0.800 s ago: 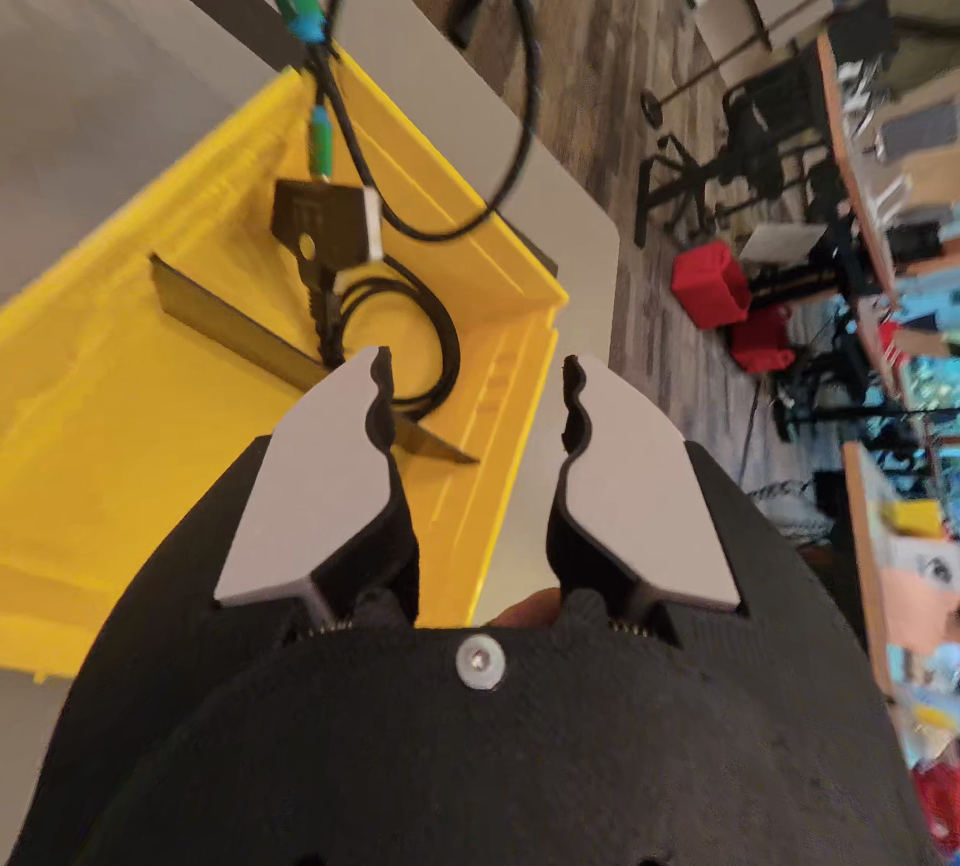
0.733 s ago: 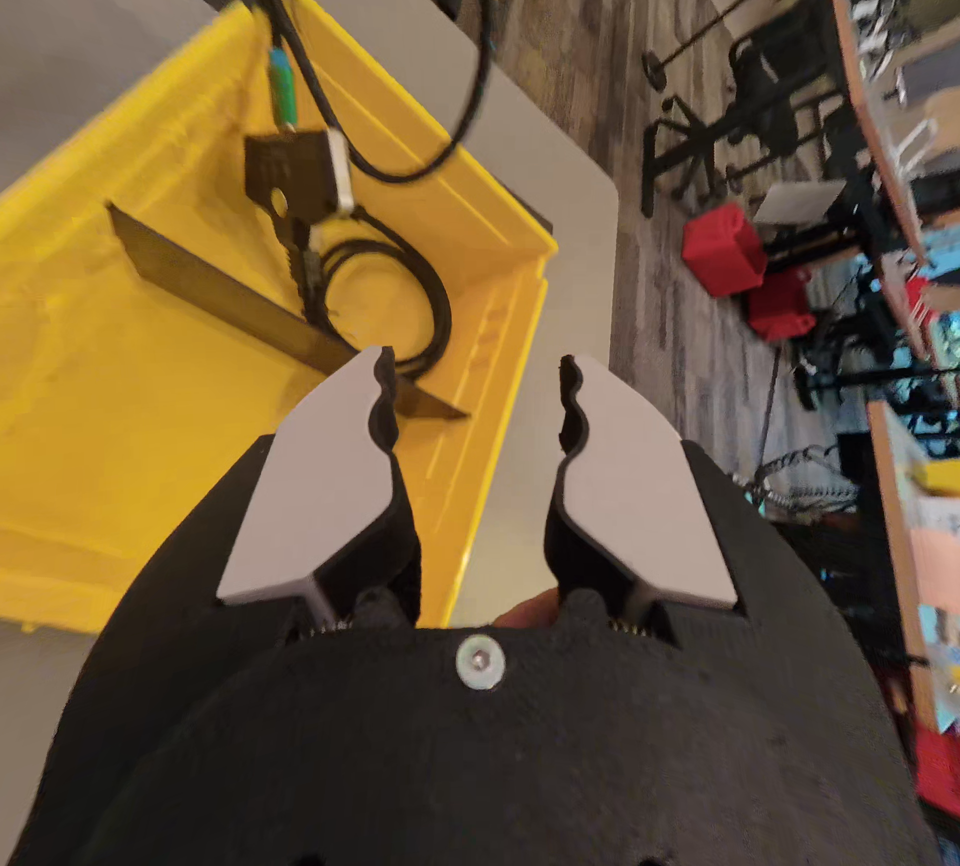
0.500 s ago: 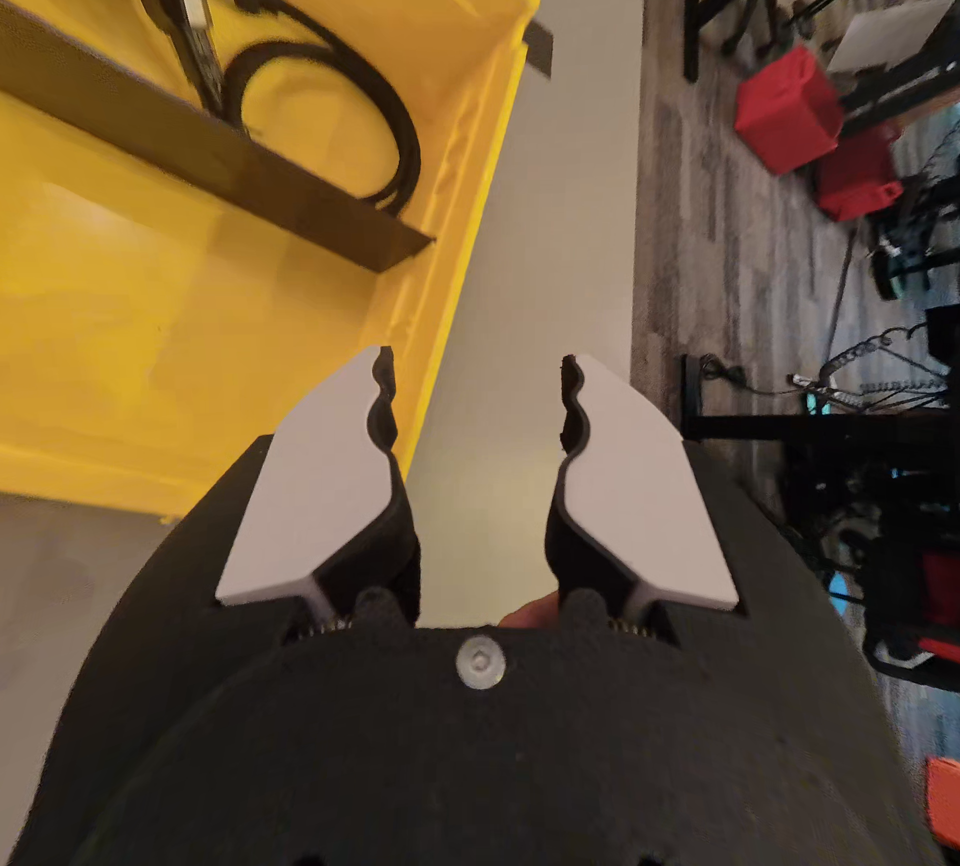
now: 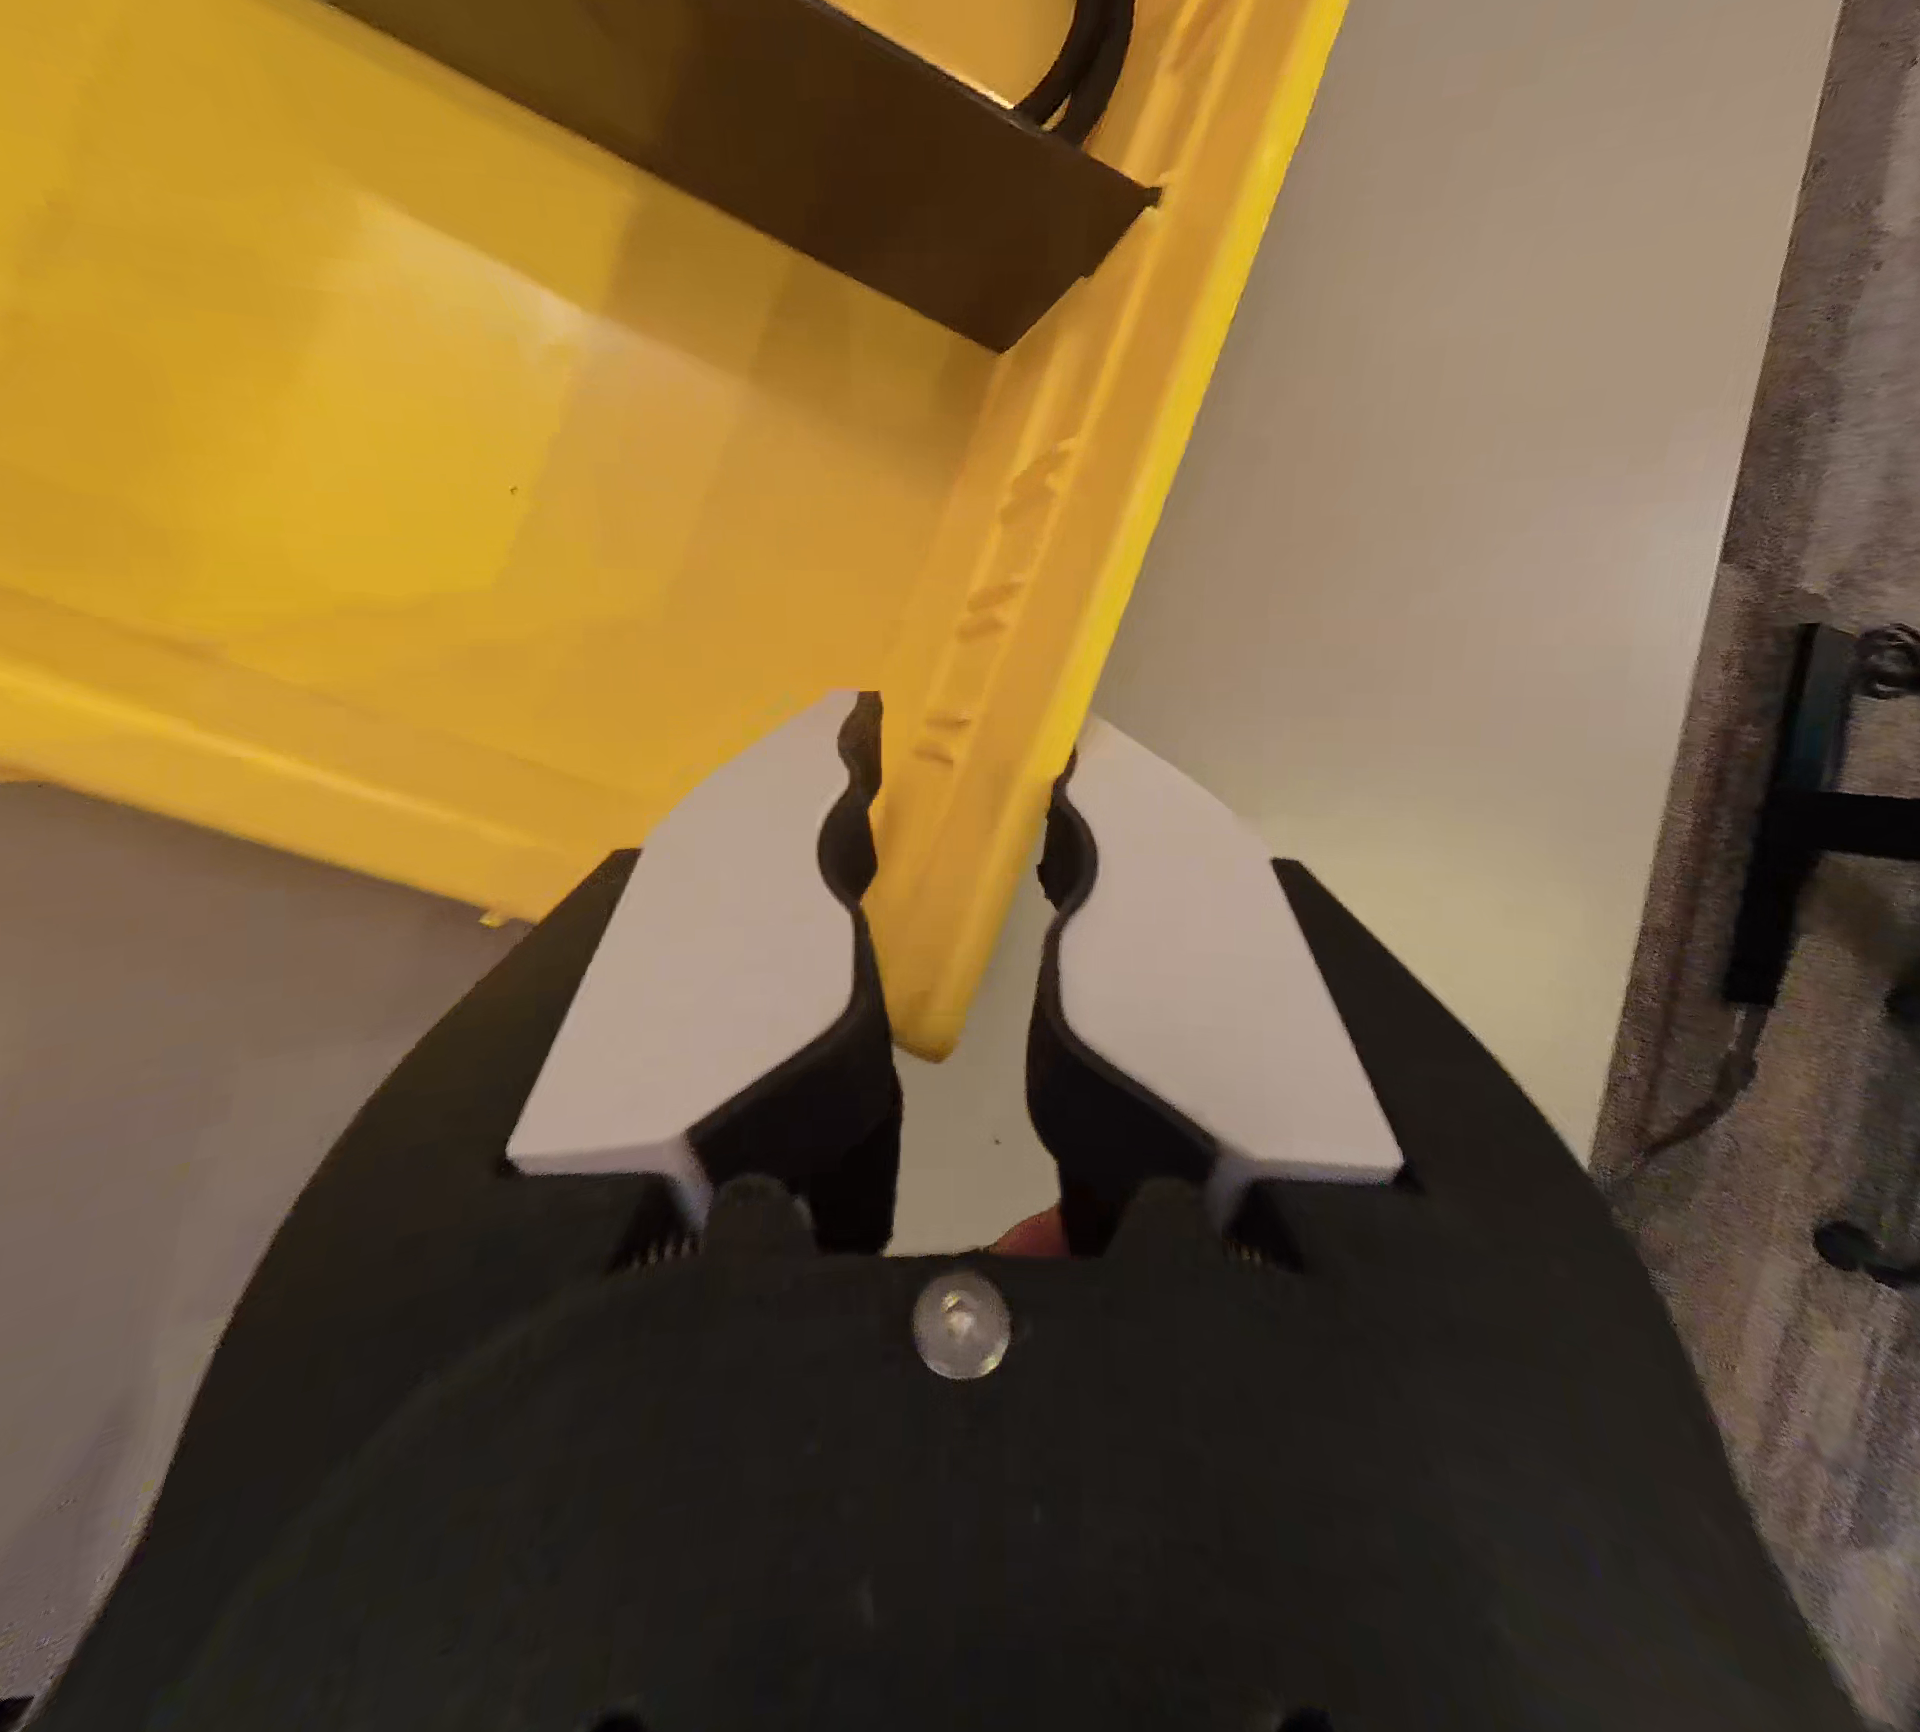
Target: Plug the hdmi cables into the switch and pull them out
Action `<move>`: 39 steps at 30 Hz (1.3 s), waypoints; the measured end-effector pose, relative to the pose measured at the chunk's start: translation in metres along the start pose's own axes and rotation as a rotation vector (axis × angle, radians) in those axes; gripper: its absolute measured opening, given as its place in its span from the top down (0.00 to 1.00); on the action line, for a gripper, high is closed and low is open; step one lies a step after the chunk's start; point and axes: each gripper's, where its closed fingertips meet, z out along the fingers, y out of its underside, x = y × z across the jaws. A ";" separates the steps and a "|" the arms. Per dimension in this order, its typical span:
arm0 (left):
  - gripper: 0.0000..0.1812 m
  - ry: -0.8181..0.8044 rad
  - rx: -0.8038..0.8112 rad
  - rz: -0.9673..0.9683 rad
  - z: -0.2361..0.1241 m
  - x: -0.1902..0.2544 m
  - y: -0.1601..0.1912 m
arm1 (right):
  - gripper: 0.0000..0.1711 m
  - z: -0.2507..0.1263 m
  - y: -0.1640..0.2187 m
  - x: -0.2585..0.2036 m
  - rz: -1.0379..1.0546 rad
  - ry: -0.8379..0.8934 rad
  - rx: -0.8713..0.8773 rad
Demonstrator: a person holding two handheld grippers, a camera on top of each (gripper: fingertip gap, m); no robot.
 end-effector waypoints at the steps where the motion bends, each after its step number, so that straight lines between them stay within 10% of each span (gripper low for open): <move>1: 0.93 0.006 0.006 0.019 0.004 0.003 0.000 | 0.85 0.000 -0.001 0.000 0.013 -0.006 0.005; 39: 0.87 0.176 0.028 -0.013 -0.117 0.028 0.062 | 0.85 -0.033 0.042 -0.013 0.090 -0.006 0.092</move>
